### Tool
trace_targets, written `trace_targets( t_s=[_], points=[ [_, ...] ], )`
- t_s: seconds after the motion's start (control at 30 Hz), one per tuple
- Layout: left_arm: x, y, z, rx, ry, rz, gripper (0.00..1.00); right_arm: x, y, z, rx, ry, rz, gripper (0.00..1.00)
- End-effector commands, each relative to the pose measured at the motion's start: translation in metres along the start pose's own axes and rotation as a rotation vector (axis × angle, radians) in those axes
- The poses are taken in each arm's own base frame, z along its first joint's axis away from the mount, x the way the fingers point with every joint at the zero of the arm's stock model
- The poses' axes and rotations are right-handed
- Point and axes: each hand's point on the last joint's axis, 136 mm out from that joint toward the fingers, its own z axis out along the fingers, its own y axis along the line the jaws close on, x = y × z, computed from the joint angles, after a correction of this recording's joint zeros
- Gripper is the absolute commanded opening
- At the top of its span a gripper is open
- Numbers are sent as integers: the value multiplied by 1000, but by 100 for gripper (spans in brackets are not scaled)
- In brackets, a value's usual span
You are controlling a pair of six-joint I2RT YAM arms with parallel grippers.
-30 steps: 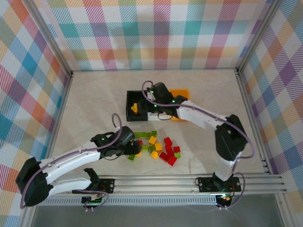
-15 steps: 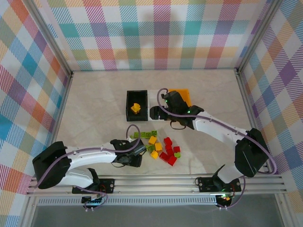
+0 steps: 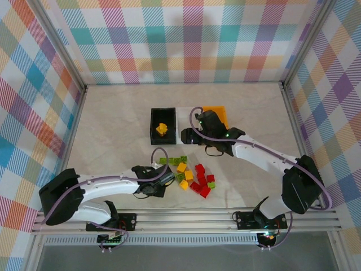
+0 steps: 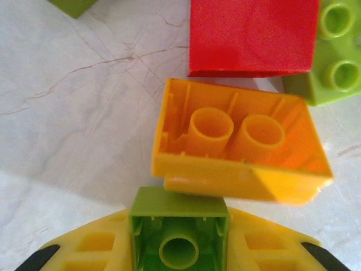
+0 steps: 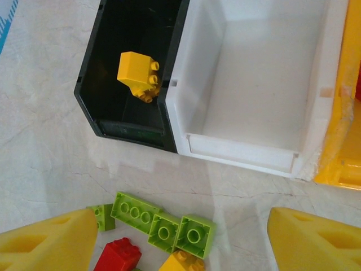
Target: Sort the legos into containers by color
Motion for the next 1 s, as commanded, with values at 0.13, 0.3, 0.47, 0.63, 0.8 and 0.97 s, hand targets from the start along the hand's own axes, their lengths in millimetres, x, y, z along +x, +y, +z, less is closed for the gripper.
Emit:
trace_targets(
  t_s=[0.13,0.3,0.47,0.63,0.8,0.97],
  points=[
    [-57,-15,-80,67,-185,-21,30,11,-28,-16,54,-26,58,79],
    [-144,-51,-97,160,-290,-44,31,30,-50,-23,98,-2,82,79],
    [-228,-72,-76,192,-325,-93,28,51,-67,-31,136,19,96,79],
    [-279,-84,-49,176,-329,-116,29,72,-80,-35,151,38,117,80],
    [-305,-82,-16,129,-309,-150,35,83,-82,-33,136,59,126,80],
    [-316,-86,-1,122,-282,-158,55,95,-74,-24,78,117,110,81]
  ],
)
